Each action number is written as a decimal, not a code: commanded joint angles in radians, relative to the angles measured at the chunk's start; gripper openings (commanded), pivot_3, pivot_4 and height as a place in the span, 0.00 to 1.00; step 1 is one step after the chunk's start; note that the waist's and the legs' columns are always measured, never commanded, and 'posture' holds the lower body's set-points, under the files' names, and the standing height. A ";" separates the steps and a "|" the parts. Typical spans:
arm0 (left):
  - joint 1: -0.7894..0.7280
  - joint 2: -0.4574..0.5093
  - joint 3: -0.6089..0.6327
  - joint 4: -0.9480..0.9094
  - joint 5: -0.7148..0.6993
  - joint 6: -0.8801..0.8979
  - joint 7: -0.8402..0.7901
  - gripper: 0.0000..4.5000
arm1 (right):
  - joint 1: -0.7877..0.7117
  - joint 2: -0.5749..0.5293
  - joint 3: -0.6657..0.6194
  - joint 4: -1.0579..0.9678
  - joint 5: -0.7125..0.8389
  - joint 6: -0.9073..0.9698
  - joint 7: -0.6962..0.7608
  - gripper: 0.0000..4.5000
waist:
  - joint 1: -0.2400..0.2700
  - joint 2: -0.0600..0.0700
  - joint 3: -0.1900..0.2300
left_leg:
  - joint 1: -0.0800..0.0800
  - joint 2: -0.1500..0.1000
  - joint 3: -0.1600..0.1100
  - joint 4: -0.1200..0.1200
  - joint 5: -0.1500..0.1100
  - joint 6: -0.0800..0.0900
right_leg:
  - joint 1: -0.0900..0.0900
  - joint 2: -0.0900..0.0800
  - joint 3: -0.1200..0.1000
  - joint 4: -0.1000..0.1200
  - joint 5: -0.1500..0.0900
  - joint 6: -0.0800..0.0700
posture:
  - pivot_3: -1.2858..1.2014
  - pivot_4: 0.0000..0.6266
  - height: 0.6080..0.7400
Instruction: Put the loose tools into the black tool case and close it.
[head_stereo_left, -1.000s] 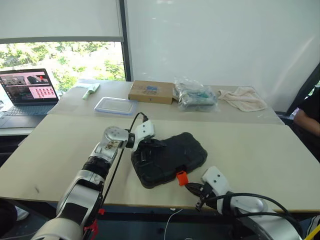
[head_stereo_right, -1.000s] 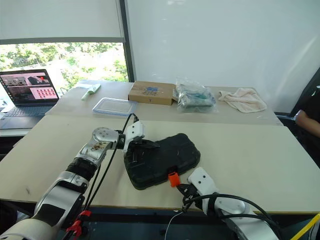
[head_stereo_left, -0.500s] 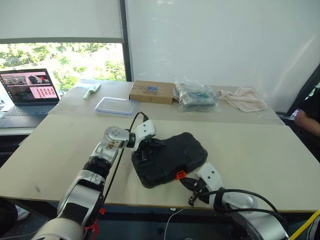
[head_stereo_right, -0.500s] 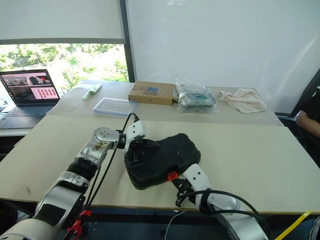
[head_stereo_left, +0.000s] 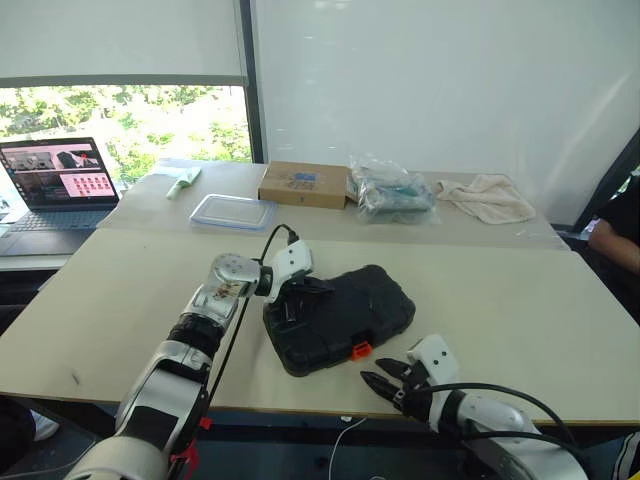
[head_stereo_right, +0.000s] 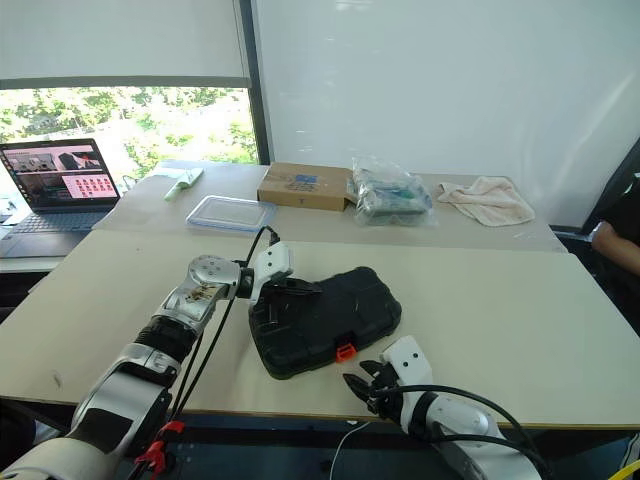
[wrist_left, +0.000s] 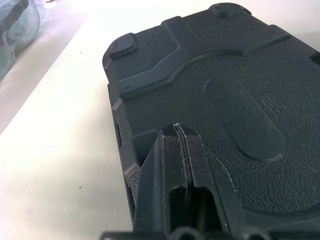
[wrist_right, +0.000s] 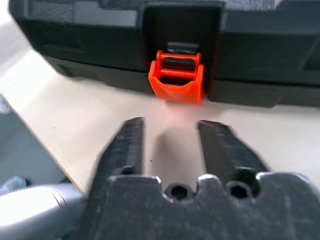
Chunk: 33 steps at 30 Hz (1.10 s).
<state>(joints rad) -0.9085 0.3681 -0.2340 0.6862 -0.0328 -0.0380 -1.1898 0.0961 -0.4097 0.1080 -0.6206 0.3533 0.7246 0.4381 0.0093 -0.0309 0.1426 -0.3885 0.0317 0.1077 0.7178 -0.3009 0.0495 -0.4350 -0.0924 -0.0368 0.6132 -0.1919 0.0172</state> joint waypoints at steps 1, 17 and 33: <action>0.030 0.011 -0.022 0.001 0.026 0.022 -0.010 0.00 | -0.005 0.024 0.014 -0.024 -0.025 -0.039 -0.038 0.78 | 0.000 0.000 0.000 | 0.000 0.000 0.000 0.000 0.000 0.000 | 0.000 0.000 0.000 0.000 0.000 0.000 | 0.52 0.24 1.00; 0.032 0.009 -0.023 -0.004 0.029 0.033 0.000 0.00 | -0.076 0.117 0.047 0.052 -0.079 -0.092 -0.085 0.48 | -0.009 0.000 0.000 | 0.000 0.000 0.000 0.000 0.000 0.000 | 0.000 0.001 0.000 0.000 0.000 0.000 | 0.52 0.24 1.00; 0.038 0.009 -0.027 0.008 0.037 0.035 0.003 0.00 | -0.039 0.101 0.008 -0.036 -0.056 -0.163 -0.022 0.28 | -0.013 0.000 0.000 | 0.000 0.000 0.000 0.000 0.000 0.000 | 0.000 0.000 0.000 0.001 0.000 0.000 | 0.52 0.24 1.00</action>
<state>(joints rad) -0.8988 0.3752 -0.2332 0.6680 -0.0293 -0.0180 -1.1874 0.0680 -0.3079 0.1509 -0.5600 0.2608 0.6396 0.3966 -0.0039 -0.0307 0.1422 -0.3881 0.0318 0.1077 0.7177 -0.3008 0.0492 -0.4350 -0.0924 -0.0367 0.6142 -0.1917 0.0171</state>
